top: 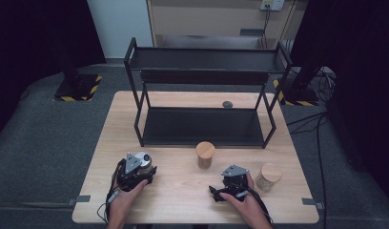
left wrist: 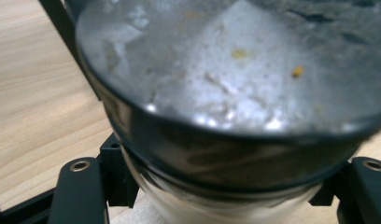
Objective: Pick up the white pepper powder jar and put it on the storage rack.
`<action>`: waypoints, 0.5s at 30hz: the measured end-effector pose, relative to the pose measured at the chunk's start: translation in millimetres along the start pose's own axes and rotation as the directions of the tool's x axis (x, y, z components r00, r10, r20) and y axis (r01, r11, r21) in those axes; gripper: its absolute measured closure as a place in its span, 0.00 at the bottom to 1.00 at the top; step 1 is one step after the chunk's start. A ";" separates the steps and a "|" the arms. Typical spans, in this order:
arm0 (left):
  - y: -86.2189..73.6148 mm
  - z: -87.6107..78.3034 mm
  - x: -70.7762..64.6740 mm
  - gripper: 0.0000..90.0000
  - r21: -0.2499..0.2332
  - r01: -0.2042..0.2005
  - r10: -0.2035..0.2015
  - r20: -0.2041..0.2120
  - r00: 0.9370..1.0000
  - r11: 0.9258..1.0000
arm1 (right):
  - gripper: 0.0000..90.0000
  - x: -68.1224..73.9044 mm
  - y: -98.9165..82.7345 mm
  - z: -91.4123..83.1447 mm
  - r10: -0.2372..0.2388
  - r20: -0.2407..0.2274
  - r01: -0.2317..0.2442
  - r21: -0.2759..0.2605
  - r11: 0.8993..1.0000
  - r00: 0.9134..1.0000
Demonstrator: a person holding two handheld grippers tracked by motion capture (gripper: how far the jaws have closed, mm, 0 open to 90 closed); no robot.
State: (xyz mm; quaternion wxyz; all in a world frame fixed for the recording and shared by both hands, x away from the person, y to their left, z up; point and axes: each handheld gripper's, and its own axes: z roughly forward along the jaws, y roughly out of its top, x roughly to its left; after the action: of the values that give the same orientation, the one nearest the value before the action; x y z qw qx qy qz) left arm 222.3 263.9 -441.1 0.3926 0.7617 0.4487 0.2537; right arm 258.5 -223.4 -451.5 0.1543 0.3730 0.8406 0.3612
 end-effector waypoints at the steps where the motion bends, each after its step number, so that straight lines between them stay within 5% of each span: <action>1: 1.9 -0.7 0.4 0.32 -0.004 -0.004 0.005 0.009 1.000 1.000 | 0.00 0.0 0.0 0.0 0.000 0.000 0.000 0.000 1.000 1.000; 15: 12.4 -1.3 0.5 0.32 -0.016 -0.040 0.040 0.049 0.998 0.999 | 0.00 0.0 0.0 0.0 0.000 0.000 0.000 0.000 1.000 1.000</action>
State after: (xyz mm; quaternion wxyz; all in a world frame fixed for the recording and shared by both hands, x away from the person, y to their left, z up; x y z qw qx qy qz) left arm 227.6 261.3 -430.1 0.4041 0.7735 0.4217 0.2462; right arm 258.5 -223.4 -451.5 0.1543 0.3730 0.8405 0.3613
